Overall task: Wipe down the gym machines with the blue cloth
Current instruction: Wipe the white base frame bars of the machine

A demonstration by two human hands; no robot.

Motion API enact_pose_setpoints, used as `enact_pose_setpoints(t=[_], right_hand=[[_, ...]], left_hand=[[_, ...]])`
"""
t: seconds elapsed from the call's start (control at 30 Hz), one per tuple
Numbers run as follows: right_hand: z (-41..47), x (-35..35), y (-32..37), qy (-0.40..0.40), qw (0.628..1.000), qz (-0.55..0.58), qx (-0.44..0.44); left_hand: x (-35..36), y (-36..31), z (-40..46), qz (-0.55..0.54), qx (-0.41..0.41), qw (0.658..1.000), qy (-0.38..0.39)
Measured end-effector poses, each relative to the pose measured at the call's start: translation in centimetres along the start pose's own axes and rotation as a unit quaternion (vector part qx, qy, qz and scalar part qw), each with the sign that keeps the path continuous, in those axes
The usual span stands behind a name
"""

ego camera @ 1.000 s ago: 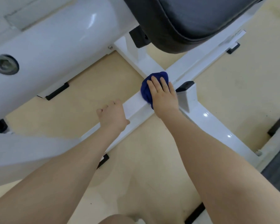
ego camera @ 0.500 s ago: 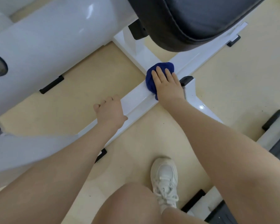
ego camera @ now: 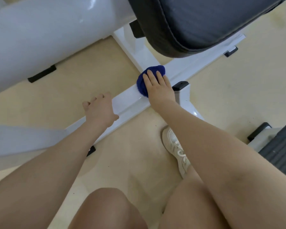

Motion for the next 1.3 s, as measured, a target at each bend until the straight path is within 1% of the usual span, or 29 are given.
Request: enact_pose_setpoints(t=[0.1, 0.17, 0.2, 0.23, 0.3, 0.37, 0.47, 0.57, 0.63, 0.7, 0.8, 0.93, 0.97, 1.0, 1.03, 1.1, 1.17, 1.2, 1.23, 1.27, 1.3], right_hand=[[-0.8, 1.0, 1.5, -0.003, 0.993, -0.008, -0.121], [-0.1, 1.4, 0.3, -0.017, 0.986, -0.027, -0.164], [0.5, 1.6, -0.9, -0.019, 0.987, -0.034, -0.159], [0.9, 1.4, -2.3, -0.020, 0.991, -0.025, -0.130], [2.0, 1.1, -5.5, -0.026, 0.999, 0.010, -0.043], [2.7, 1.0, -7.2, -0.026, 0.999, 0.033, -0.001], [2.6, 1.0, -5.8, -0.038, 0.997, 0.063, -0.005], [2.5, 1.1, -6.0, -0.044, 0.993, 0.063, -0.089], [3.4, 1.1, -8.1, -0.039, 0.991, 0.057, -0.115], [4.3, 1.1, -10.0, -0.033, 0.991, 0.077, -0.101], [5.2, 1.0, -12.6, -0.026, 0.990, 0.119, -0.072], [7.1, 0.3, -18.4, -0.060, 0.990, 0.113, 0.057], [7.4, 0.2, -19.0, -0.065, 0.990, 0.103, 0.069], [7.3, 0.1, -18.8, -0.069, 0.991, 0.101, 0.060], [6.8, 0.1, -17.8, -0.069, 0.992, 0.104, 0.031], [5.3, 0.9, -14.6, -0.070, 0.990, 0.102, -0.060], [4.1, 1.6, -12.8, -0.059, 0.983, 0.095, -0.145], [4.3, 1.6, -13.3, -0.059, 0.980, 0.085, -0.168], [5.0, 1.4, -14.4, -0.058, 0.980, 0.077, -0.173], [5.7, 1.2, -15.6, -0.053, 0.984, 0.074, -0.155], [6.3, 1.1, -16.9, -0.050, 0.989, 0.079, -0.117]], left_hand=[[0.2, -0.2, -0.1, -0.002, -0.008, 1.000, -0.006], [0.3, -0.4, -0.2, 0.009, -0.023, 1.000, -0.013], [0.4, -0.6, -0.3, 0.021, -0.031, 0.999, -0.013], [0.4, -0.8, -0.4, 0.036, -0.037, 0.999, -0.012], [0.5, -1.3, -0.4, 0.067, -0.044, 0.997, -0.012], [0.4, -2.2, -0.4, 0.071, -0.050, 0.996, -0.016], [0.0, -4.9, -0.1, 0.022, -0.007, 0.999, -0.037], [-0.4, -8.5, 0.7, -0.043, 0.052, 0.996, -0.062], [-0.4, -10.5, 1.5, -0.051, 0.092, 0.992, -0.077], [-0.6, -12.1, 2.4, -0.042, 0.111, 0.990, -0.079], [-1.3, -13.7, 3.9, -0.029, 0.100, 0.991, -0.080], [-2.0, -14.8, 5.6, -0.011, 0.079, 0.994, -0.068], [-2.1, -15.1, 6.1, -0.008, 0.071, 0.996, -0.062], [-2.1, -15.5, 6.5, -0.012, 0.059, 0.997, -0.054], [-2.1, -15.9, 7.1, -0.019, 0.046, 0.998, -0.042], [-1.7, -16.9, 8.2, -0.029, 0.029, 0.999, -0.034], [-1.3, -17.5, 9.1, -0.024, 0.020, 0.998, -0.062], [-1.2, -17.5, 9.3, -0.014, 0.016, 0.997, -0.075], [-1.2, -17.5, 9.5, 0.001, 0.017, 0.997, -0.080], [-1.3, -17.4, 9.5, 0.015, 0.018, 0.997, -0.076], [-1.4, -17.2, 9.6, 0.026, 0.017, 0.997, -0.065]])
Point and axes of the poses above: each hand's wrist, its own z-axis towards the middle knuckle, its own x-axis out of the palm, y = z × x, the point moved 1 cm from there along z, towards the middle knuckle, and after that the axes turned 4 degrees about x, right-handed, at the moved point
